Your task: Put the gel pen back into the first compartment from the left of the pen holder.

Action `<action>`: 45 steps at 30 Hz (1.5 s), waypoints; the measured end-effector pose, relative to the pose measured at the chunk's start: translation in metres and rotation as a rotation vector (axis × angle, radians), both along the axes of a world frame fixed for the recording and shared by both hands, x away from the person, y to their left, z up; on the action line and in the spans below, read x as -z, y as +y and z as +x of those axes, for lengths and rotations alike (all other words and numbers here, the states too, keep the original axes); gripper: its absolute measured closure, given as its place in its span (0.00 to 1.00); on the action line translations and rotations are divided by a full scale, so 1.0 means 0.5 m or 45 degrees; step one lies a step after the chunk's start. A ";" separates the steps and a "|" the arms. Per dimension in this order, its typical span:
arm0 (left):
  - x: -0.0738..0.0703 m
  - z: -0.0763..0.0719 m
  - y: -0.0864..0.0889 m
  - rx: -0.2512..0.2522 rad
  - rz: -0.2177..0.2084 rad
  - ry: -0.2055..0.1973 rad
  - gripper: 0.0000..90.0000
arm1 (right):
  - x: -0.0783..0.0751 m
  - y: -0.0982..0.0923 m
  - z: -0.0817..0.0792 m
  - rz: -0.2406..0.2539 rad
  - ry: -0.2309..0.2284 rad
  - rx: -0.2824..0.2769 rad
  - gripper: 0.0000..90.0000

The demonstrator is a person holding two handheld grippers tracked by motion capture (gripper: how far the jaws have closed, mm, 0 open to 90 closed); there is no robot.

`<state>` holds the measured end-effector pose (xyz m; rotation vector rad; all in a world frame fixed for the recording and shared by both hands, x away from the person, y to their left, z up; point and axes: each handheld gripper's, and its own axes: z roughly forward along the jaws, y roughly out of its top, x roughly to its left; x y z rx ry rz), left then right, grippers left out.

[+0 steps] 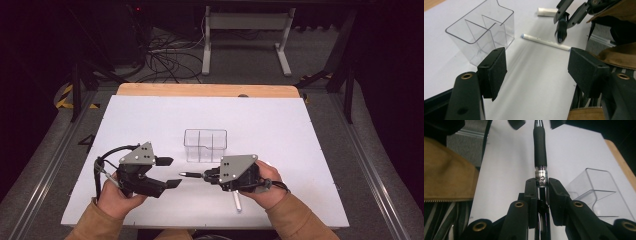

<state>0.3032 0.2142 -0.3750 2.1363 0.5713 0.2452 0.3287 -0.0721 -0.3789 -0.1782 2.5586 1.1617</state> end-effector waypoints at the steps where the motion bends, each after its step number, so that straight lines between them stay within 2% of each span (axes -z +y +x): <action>1: 0.004 -0.002 0.005 -0.016 -0.018 -0.009 0.35 | -0.004 -0.002 0.002 0.017 0.001 0.006 0.87; 4: 0.019 -0.007 0.020 -0.038 -0.102 -0.017 0.34 | -0.014 -0.005 0.009 0.075 0.009 0.026 0.87; 6: 0.030 -0.008 0.028 -0.042 -0.154 0.001 0.34 | -0.020 -0.005 0.015 0.115 0.023 0.039 0.87; 9: 0.045 -0.011 0.037 -0.074 -0.174 0.001 0.32 | -0.030 -0.003 0.022 0.164 0.039 0.058 0.87; 10: 0.049 -0.013 0.038 -0.092 -0.174 -0.008 0.31 | -0.033 -0.002 0.025 0.182 0.043 0.065 0.87; 11: 0.052 -0.015 0.042 -0.110 -0.160 -0.042 0.30 | -0.036 0.000 0.028 0.199 0.048 0.072 0.87; 12: 0.057 -0.017 0.044 -0.119 -0.167 -0.047 0.29 | -0.039 0.002 0.031 0.215 0.054 0.086 0.87; 14: 0.068 -0.021 0.048 -0.133 -0.197 -0.025 0.26 | -0.045 0.007 0.039 0.247 0.086 0.123 0.87; 17: 0.084 -0.023 0.058 -0.138 -0.246 -0.036 0.24 | -0.053 0.013 0.050 0.299 0.116 0.143 0.87; 18: 0.088 -0.024 0.061 -0.152 -0.243 -0.061 0.23 | -0.056 0.015 0.053 0.314 0.121 0.148 0.87; 25: 0.113 -0.035 0.070 -0.215 -0.244 -0.135 0.18 | -0.069 0.031 0.075 0.467 0.174 0.198 0.87; 31: 0.129 -0.037 0.073 -0.269 -0.234 -0.148 0.14 | -0.070 0.049 0.101 0.596 0.204 0.246 0.87; 32: 0.130 -0.037 0.074 -0.274 -0.225 -0.165 0.13 | -0.069 0.053 0.106 0.608 0.220 0.257 0.87; 34: 0.132 -0.039 0.075 -0.289 -0.218 -0.187 0.13 | -0.069 0.063 0.116 0.612 0.215 0.277 0.87; 38: 0.134 -0.041 0.080 -0.311 -0.238 -0.207 0.12 | -0.066 0.076 0.132 0.631 0.215 0.307 0.87; 40: 0.134 -0.041 0.082 -0.326 -0.244 -0.209 0.12 | -0.063 0.079 0.139 0.653 0.221 0.328 0.87; 41: 0.135 -0.042 0.082 -0.334 -0.264 -0.189 0.12 | -0.061 0.081 0.143 0.661 0.219 0.338 0.87; 45: 0.136 -0.043 0.084 -0.346 -0.272 -0.195 0.12 | -0.051 0.090 0.155 0.689 0.231 0.378 0.87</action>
